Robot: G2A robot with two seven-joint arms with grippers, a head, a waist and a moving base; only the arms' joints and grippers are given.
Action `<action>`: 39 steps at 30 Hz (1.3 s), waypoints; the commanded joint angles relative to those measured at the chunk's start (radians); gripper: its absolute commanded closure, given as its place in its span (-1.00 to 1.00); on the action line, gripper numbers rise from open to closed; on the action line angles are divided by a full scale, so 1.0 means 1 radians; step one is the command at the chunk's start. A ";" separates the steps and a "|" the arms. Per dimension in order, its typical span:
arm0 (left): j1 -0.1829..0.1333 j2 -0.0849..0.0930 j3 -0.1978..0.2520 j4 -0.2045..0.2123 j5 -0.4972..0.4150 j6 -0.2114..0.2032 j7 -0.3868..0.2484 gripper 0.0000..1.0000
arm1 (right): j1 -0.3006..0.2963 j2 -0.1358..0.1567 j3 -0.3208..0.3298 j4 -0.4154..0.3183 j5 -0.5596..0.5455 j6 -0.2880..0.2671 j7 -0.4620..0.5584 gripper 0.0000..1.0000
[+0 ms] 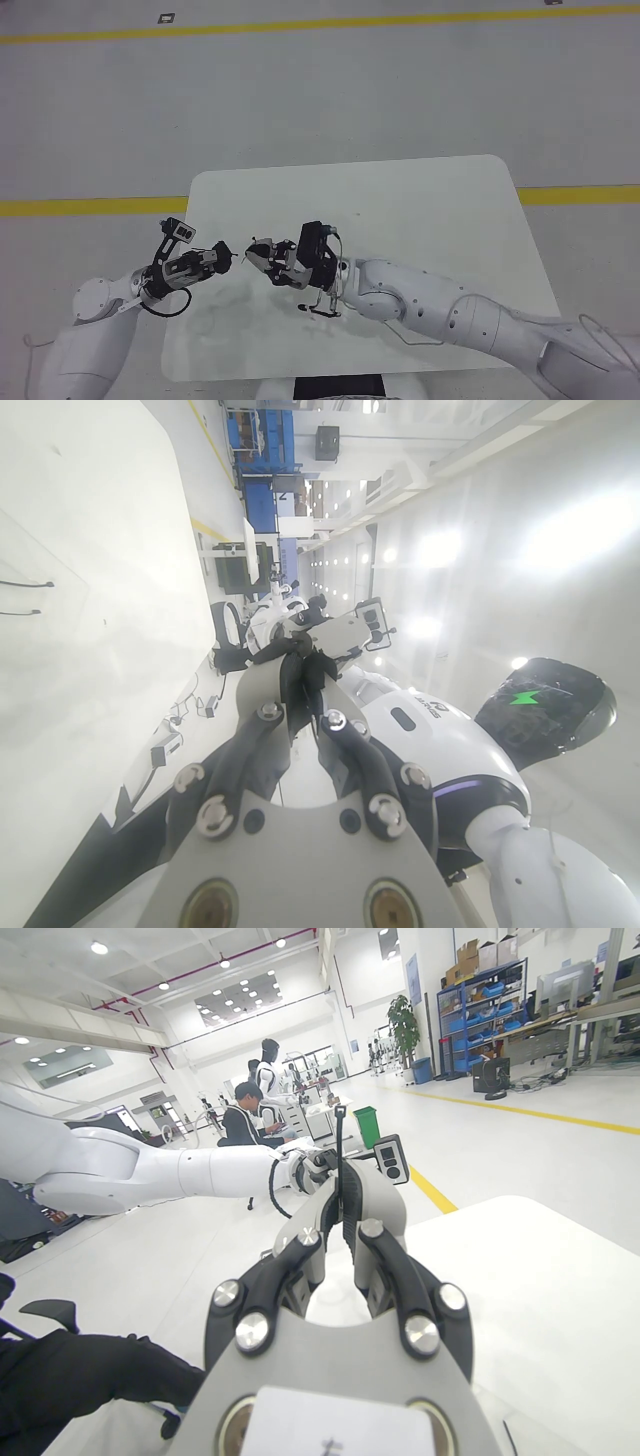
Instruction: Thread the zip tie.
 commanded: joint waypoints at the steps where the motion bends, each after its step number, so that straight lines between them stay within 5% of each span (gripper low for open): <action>1: 0.000 0.000 0.000 0.000 0.000 0.000 0.000 1.00 | -0.009 0.000 0.013 0.001 -0.040 -0.004 -0.004 1.00; 17: 0.000 0.000 0.000 0.000 0.000 0.000 0.000 1.00 | 0.037 -0.036 -0.047 0.090 -0.268 -0.004 -0.187 1.00; 29: 0.000 0.000 0.000 0.000 0.000 0.000 0.000 1.00 | 0.033 -0.039 -0.041 0.094 -0.279 0.001 -0.183 1.00; 39: 0.000 0.000 0.000 0.000 0.000 0.000 0.000 1.00 | 0.011 -0.057 0.007 0.120 -0.426 -0.004 -0.243 1.00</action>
